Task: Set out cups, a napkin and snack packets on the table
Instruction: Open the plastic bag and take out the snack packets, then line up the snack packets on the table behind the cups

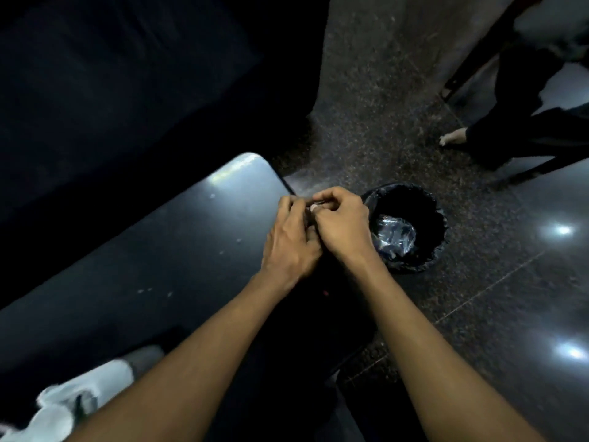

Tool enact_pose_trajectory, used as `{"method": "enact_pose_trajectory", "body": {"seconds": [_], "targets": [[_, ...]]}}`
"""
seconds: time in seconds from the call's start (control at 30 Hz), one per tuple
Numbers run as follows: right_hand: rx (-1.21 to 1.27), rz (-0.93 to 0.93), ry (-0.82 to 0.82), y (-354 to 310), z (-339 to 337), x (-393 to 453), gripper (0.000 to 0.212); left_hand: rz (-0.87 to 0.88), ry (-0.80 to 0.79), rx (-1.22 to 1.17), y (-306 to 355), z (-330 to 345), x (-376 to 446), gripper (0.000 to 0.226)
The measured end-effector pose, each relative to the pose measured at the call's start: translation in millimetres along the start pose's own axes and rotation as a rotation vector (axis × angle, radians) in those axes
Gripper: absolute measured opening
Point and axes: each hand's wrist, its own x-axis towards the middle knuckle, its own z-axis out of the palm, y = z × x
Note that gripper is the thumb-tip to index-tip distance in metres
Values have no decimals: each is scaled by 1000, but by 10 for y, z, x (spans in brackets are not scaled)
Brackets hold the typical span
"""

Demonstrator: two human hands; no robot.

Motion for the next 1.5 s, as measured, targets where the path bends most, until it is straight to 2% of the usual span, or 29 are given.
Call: {"method": "enact_pose_trajectory", "body": {"seconds": [0.27,0.4,0.53,0.67,0.97,1.5], "targets": [[-73,-109,-327,-826,1191,-1310,17,-168,255,-10,-856,-1287,-1206,29],[-124,-190,-479,-1030,1786,-1949,13,-217,449,-70,-1277,-1867,-1855,33],[-183,-280,-556,-1143,2174,-2473,14,-208,598,-210,-1569,-2251,-2428,34],[-270,-346,-597,-1255,2472,-2860,15,-281,703,-273,-1865,-2474,-2908,33],[-435,-422,-730,-1262,2983,-3392,22,-460,776,-262,-2348,-2648,-3494,40],[-576,-508,-918,-1309,3680,-3828,24,-702,917,-381,-2763,-2858,-3688,34]]}}
